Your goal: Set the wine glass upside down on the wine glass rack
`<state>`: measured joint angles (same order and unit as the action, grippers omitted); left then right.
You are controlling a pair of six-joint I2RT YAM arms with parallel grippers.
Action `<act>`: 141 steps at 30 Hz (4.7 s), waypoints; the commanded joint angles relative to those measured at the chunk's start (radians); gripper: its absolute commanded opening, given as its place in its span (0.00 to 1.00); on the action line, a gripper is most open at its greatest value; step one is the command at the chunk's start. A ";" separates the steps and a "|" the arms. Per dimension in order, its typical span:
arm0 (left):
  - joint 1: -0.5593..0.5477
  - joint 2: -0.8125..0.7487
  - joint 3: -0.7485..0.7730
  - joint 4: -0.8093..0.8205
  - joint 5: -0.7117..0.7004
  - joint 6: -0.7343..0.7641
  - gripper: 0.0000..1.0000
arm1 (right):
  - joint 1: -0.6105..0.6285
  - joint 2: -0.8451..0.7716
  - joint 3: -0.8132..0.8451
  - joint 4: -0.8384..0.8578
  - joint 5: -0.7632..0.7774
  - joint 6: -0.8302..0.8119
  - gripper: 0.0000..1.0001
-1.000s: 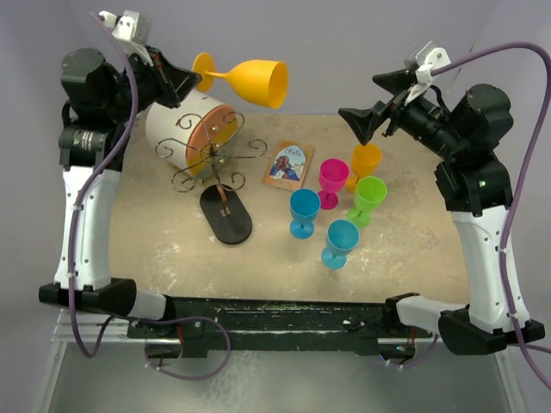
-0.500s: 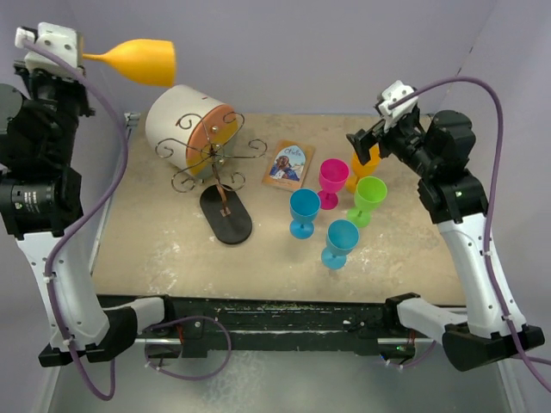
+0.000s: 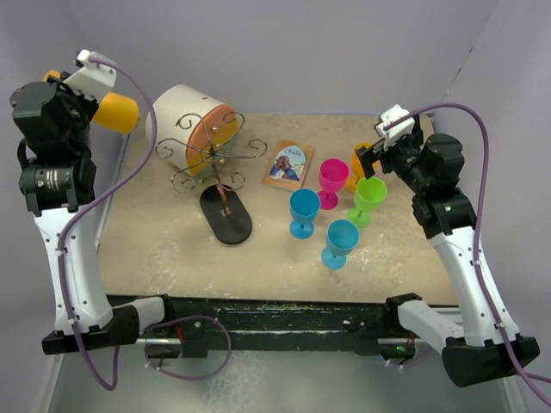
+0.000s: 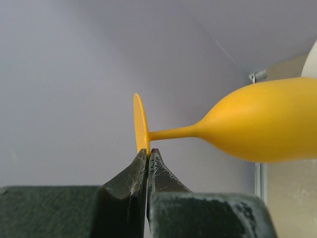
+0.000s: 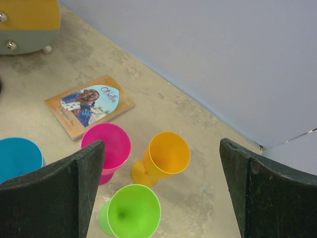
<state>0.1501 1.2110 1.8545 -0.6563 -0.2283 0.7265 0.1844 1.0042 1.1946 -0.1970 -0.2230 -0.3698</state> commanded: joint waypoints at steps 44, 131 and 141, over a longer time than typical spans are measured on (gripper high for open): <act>-0.251 0.056 -0.252 -0.124 0.556 0.635 0.00 | -0.030 -0.004 -0.047 0.074 -0.060 0.000 1.00; -0.355 0.057 -0.295 -0.107 0.324 0.795 0.01 | -0.071 0.025 -0.069 0.108 -0.051 -0.016 1.00; -0.356 0.037 -0.298 -0.155 0.390 0.760 0.08 | -0.071 0.033 -0.062 0.100 -0.067 -0.018 1.00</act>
<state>-0.2035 1.2831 1.5574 -0.7971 0.1150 1.5234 0.1165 1.0344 1.1252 -0.1440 -0.2790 -0.3756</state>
